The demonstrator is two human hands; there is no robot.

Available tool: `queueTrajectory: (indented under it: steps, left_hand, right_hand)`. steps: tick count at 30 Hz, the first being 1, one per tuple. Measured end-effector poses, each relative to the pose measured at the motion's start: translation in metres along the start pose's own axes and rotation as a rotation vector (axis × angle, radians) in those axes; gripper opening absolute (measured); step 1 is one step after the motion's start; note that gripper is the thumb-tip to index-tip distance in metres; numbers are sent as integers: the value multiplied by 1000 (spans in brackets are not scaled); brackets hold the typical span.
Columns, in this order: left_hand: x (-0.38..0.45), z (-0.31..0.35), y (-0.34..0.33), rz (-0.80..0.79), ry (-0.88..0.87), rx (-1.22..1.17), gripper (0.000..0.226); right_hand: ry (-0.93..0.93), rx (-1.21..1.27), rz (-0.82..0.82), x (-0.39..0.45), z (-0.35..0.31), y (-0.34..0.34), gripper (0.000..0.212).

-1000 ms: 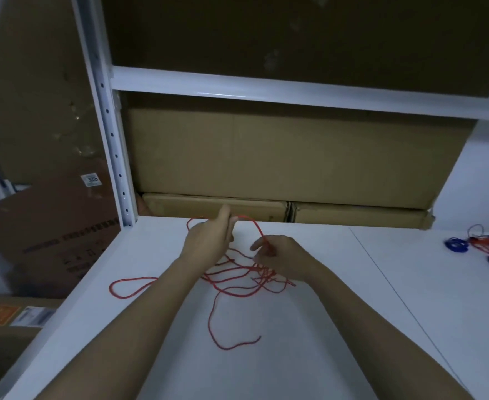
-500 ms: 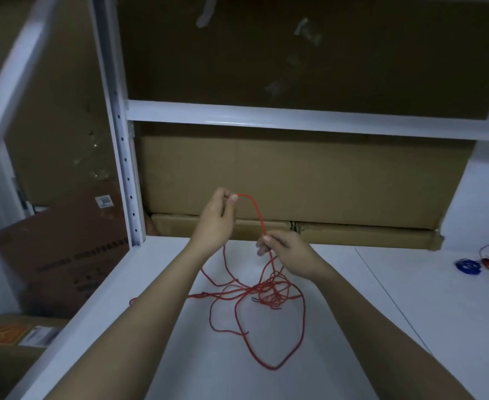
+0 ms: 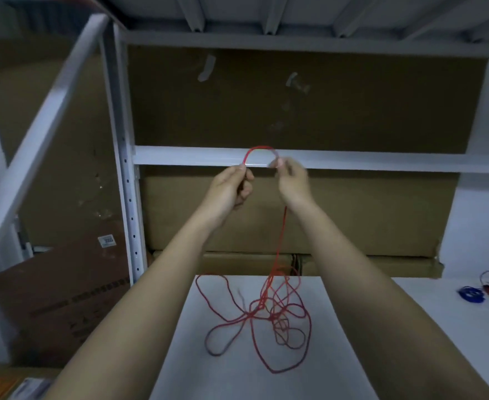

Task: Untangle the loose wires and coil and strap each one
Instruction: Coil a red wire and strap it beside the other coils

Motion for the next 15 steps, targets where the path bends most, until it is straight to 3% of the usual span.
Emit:
queueTrajectory:
  steps: [2, 3, 5, 6, 9, 13, 15]
  left_hand:
    - [5, 9, 2, -8, -13, -41, 31]
    - [8, 13, 3, -11, -13, -71, 31]
    - [11, 14, 6, 8, -1, -132, 31]
    - [11, 14, 8, 18, 1, -146, 31]
    - [17, 16, 14, 19, -45, -175, 31]
    - [23, 22, 21, 43, -109, -311, 28]
    - [25, 15, 29, 121, -97, -351, 25]
  right_hand:
    - [99, 101, 134, 10, -15, 6, 26]
    - [69, 56, 62, 14, -18, -3, 25]
    - [-45, -153, -232, 19, -15, -24, 25]
    - [-33, -197, -247, 23, -20, -25, 25]
    - [132, 56, -68, 41, -52, -15, 27]
    - [-1, -291, -420, 11, -10, -40, 26]
    - [-79, -291, -570, -26, 18, -47, 25]
Point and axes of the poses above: each hand's wrist, its own x-axis towards the middle knuckle, its own y-axis out of the back of the hand, z = x × y, the point moved 6 cm from there along x, towards the middle knuckle, and after that the axes turned 15 degrees about x, right-handed, at the moved point
